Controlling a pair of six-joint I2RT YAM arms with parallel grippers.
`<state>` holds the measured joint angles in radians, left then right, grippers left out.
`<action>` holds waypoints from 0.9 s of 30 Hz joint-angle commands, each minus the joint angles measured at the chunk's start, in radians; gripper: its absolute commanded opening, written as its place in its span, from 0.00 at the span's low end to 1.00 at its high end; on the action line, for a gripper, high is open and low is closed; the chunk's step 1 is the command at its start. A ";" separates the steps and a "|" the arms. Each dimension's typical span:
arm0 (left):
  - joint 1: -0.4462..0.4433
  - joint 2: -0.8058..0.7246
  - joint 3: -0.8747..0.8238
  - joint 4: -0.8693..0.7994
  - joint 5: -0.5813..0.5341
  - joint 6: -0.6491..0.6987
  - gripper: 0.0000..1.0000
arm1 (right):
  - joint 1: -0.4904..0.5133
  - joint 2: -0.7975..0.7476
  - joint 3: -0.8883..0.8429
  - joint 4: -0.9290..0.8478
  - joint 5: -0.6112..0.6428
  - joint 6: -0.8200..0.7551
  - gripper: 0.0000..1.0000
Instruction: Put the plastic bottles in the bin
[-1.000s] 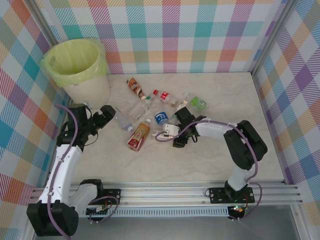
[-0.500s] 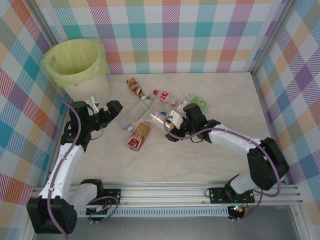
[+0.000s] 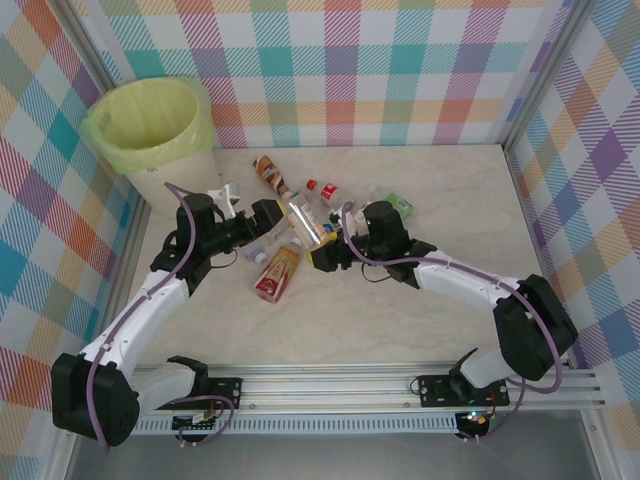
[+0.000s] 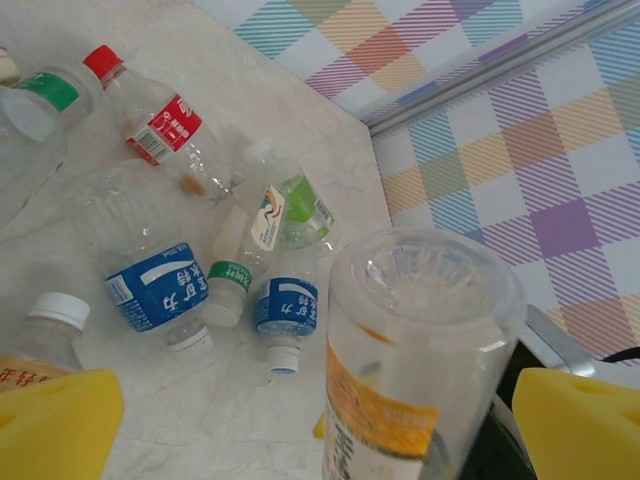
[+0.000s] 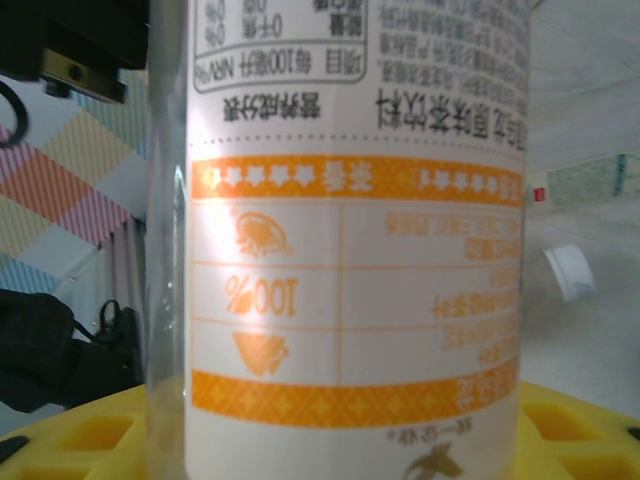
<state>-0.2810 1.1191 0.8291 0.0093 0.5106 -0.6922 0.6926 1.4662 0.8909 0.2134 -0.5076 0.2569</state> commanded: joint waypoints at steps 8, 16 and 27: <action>-0.074 0.101 0.075 0.134 0.027 0.028 0.92 | 0.061 0.076 0.073 0.186 -0.058 0.178 0.39; -0.074 0.122 0.079 0.137 -0.043 0.064 0.66 | 0.064 0.054 0.075 0.161 -0.071 0.174 0.44; -0.072 0.156 0.131 0.051 -0.104 0.145 0.51 | 0.065 -0.032 0.038 0.100 0.102 0.134 0.76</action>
<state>-0.3531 1.2648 0.9226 0.1085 0.4774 -0.6197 0.7544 1.5101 0.9367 0.3092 -0.4736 0.4122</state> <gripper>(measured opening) 0.596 0.741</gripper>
